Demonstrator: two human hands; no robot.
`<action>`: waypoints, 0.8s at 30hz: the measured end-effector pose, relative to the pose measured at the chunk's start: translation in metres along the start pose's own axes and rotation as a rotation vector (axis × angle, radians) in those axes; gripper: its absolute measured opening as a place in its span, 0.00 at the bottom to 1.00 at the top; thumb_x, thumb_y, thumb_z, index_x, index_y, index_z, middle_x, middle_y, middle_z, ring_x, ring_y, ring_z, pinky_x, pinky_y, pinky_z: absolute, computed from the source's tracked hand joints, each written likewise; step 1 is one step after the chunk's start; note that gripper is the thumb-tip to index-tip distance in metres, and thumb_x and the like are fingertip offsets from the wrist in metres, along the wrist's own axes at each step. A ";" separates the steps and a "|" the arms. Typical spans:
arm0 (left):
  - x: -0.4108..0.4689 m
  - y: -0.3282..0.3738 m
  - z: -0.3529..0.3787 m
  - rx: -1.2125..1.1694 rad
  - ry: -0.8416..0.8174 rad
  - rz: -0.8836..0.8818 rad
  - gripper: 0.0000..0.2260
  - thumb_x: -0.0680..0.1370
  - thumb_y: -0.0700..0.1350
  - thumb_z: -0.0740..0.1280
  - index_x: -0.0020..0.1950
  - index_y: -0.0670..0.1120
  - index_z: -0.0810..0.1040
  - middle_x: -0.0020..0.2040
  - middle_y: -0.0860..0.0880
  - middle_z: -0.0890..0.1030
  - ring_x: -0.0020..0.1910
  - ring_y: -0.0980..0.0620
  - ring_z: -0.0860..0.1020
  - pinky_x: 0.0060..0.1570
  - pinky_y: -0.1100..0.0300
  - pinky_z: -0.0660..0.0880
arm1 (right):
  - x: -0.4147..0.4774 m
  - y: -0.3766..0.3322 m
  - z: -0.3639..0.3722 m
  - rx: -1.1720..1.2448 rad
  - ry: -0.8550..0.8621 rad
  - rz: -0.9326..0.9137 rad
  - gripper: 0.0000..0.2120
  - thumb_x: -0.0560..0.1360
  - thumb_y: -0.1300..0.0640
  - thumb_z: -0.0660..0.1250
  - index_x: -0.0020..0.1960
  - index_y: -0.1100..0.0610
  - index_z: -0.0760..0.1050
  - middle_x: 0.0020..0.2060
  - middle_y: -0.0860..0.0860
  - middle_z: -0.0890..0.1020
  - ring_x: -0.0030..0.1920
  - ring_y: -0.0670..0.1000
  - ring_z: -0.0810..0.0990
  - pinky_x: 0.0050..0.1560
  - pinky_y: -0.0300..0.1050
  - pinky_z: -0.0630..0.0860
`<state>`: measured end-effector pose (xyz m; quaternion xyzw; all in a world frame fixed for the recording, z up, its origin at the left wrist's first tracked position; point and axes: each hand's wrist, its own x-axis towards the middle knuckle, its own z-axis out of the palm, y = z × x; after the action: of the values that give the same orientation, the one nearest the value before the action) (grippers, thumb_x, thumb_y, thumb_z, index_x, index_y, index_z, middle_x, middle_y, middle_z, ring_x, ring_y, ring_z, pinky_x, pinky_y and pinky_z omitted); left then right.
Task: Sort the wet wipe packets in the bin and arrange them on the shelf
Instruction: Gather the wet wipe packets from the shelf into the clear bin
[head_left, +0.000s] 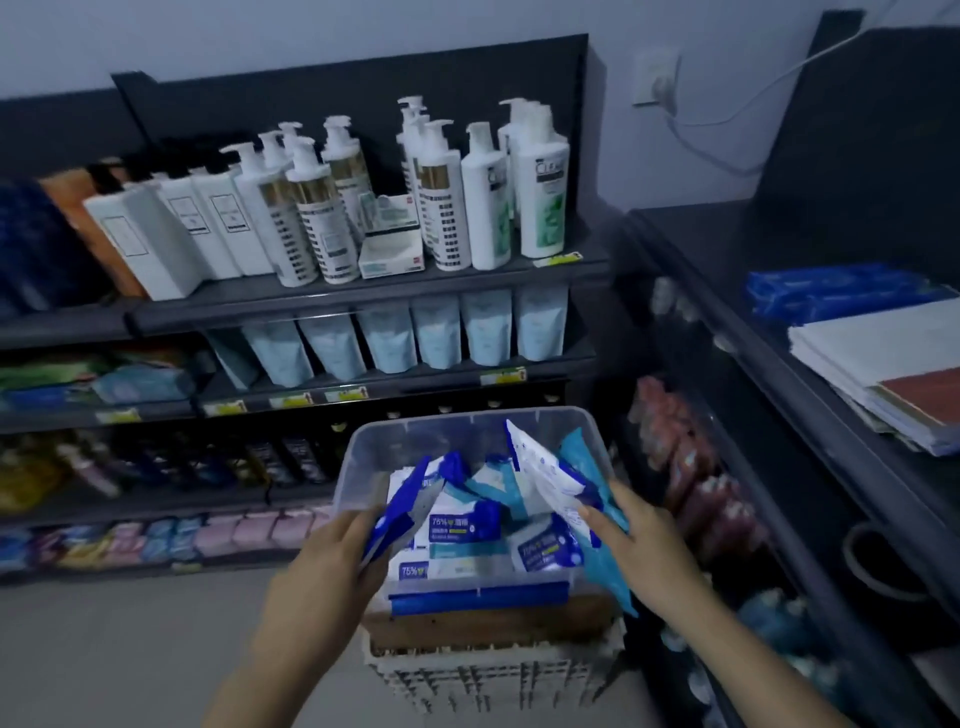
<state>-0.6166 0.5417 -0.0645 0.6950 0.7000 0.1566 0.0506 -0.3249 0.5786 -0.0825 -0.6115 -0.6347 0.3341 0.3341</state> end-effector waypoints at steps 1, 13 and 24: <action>0.009 0.001 0.008 0.038 -0.028 -0.006 0.19 0.79 0.54 0.61 0.70 0.56 0.66 0.65 0.56 0.72 0.60 0.53 0.73 0.40 0.59 0.72 | 0.016 0.002 0.003 -0.050 -0.030 -0.015 0.19 0.76 0.49 0.64 0.66 0.51 0.71 0.53 0.50 0.83 0.49 0.51 0.82 0.49 0.50 0.78; 0.094 -0.020 0.066 0.230 -0.131 0.156 0.28 0.62 0.50 0.80 0.59 0.52 0.77 0.52 0.54 0.81 0.46 0.49 0.80 0.26 0.57 0.77 | 0.112 0.017 0.052 -0.743 -0.243 -0.160 0.24 0.80 0.49 0.56 0.75 0.44 0.54 0.71 0.47 0.65 0.64 0.54 0.72 0.53 0.47 0.75; 0.118 -0.028 0.103 0.142 -0.434 0.468 0.20 0.77 0.53 0.65 0.69 0.53 0.71 0.66 0.52 0.75 0.64 0.48 0.72 0.60 0.54 0.72 | 0.047 0.025 0.063 -0.493 -0.251 0.130 0.20 0.78 0.53 0.63 0.69 0.53 0.69 0.65 0.48 0.72 0.65 0.48 0.71 0.65 0.39 0.67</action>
<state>-0.6171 0.6745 -0.1522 0.8561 0.5032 -0.0369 0.1123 -0.3646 0.6250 -0.1377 -0.6677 -0.6926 0.2633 0.0720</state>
